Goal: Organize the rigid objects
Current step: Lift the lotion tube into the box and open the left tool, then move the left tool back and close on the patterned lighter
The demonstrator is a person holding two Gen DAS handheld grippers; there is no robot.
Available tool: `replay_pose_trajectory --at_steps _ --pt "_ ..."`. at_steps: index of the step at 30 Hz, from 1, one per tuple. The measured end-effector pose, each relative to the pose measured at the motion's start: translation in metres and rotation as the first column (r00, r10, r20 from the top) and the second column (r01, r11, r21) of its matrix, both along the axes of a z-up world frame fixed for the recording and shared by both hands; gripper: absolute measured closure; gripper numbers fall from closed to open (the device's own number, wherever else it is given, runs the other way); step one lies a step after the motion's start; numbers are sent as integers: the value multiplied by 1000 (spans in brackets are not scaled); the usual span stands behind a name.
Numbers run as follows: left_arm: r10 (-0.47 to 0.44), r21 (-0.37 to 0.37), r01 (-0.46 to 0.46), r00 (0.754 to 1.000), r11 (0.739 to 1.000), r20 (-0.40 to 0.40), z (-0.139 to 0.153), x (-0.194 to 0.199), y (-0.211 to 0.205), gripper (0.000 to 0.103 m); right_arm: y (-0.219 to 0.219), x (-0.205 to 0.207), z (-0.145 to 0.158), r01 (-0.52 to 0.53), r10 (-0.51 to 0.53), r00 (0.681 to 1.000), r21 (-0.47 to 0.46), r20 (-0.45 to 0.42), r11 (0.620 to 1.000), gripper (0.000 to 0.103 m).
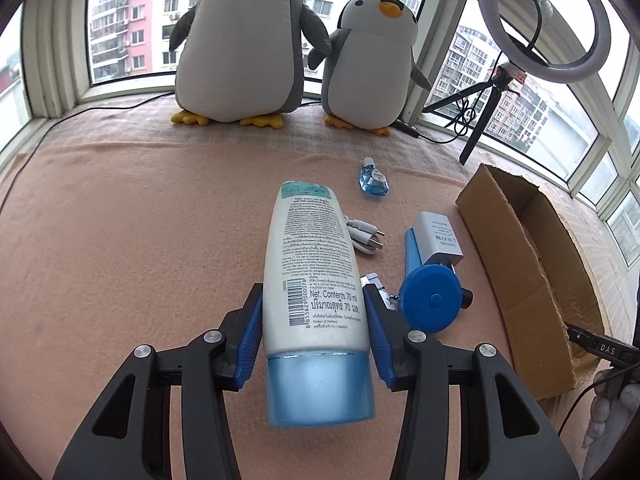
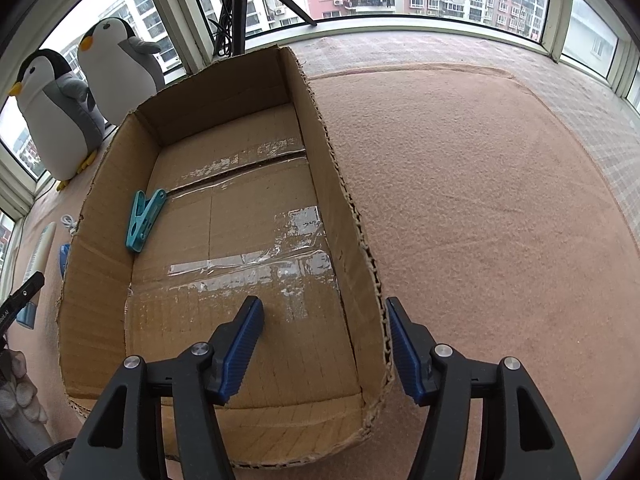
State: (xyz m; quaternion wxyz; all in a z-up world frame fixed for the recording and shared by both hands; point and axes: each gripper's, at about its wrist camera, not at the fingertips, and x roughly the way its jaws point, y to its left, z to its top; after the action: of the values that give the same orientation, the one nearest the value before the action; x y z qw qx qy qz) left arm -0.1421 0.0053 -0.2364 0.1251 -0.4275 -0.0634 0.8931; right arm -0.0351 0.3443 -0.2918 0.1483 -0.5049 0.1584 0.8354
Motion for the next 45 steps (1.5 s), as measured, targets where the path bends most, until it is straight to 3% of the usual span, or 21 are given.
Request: replay_pose_trajectory --at_steps 8,14,24,36,39,45 --pt "-97 18 99 992 995 -75 39 7 35 57 1 0 0 -1 1 1000 -2 -2 1000 45" --pt "-220 27 225 968 974 -117 57 12 89 57 1 -1 0 -1 1 1000 -3 -10 1000 45" --pt "-389 2 392 914 920 -114 51 20 179 57 1 -1 0 2 -2 1000 -6 -15 1000 43" --pt "-459 -17 459 885 888 -76 42 23 214 56 1 -3 -1 5 -5 1000 -7 -20 1000 41" --pt "-447 -25 447 891 894 -79 45 26 214 29 1 -3 -1 6 -6 1000 -8 -20 1000 41" --pt "-431 -25 431 899 902 -80 48 28 209 27 0 -7 -3 5 -5 1000 -8 -19 1000 39"
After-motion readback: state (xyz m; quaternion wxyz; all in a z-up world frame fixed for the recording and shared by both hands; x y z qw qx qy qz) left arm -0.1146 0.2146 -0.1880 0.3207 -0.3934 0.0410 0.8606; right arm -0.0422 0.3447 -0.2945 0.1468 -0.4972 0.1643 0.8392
